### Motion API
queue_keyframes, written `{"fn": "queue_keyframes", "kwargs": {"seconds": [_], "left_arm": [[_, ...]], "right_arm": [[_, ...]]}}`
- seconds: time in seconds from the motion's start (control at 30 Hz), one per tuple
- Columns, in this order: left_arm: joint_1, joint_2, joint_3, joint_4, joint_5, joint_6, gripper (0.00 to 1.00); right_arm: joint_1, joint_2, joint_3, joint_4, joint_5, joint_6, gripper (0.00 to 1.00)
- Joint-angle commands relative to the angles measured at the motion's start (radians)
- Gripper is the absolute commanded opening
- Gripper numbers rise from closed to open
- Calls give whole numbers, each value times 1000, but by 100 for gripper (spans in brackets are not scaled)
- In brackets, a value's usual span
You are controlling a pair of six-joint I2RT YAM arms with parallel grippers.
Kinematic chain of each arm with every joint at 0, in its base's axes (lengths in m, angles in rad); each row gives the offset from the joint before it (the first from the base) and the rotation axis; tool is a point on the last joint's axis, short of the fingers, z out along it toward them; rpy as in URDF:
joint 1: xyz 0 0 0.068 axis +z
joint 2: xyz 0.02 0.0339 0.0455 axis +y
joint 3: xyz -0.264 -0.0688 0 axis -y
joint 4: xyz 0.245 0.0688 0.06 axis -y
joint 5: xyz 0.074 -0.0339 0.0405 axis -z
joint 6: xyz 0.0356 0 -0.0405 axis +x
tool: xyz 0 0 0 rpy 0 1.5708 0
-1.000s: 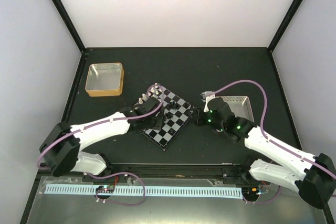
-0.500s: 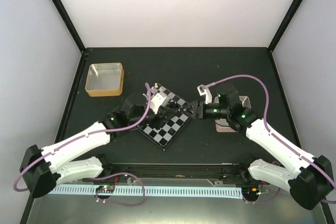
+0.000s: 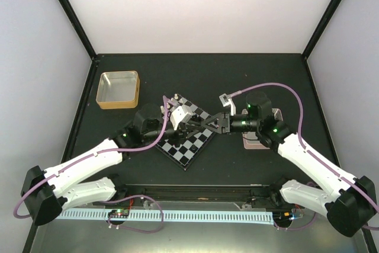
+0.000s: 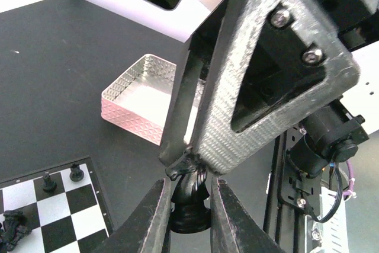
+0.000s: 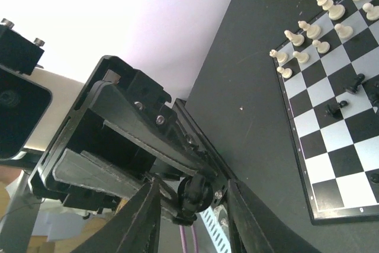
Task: Set up the chess pieces on the board
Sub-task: Place the chess piece on the chessboard.
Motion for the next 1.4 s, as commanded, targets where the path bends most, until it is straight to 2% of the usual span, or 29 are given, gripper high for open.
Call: {"fn": "queue_keyframes", "kwargs": {"seconds": [0.0,0.3,0.37,0.43,0.53,0.67,0.8,1.0,1.2,1.37], "left_arm": [[4,-5,3,62,47,24,8],[3,6,-6,71,45,18,9],[3,2,-2,60,6,2,12],[2,-8,17,13,-81,-39,34],[3,-48,28,-52,-215,-92,55],[3,-144,3,-101,-362,-139,65],[2,-278,-39,-101,-537,-172,69],[3,-412,-33,-184,-736,-206,75],[5,-462,-29,-232,-775,-211,76],[4,-461,-37,-244,-789,-217,76]], "right_arm": [[-2,19,11,27,-29,19,31],[-2,46,8,64,-62,69,2],[-2,44,7,65,-59,66,1],[-2,40,11,45,-29,37,1],[-2,28,14,11,47,-36,1],[8,4,-4,-8,184,-140,1],[65,20,1,-32,346,-253,1],[258,85,20,-44,624,-412,1],[451,243,51,-73,803,-515,2],[548,362,55,-71,897,-559,2]]}}
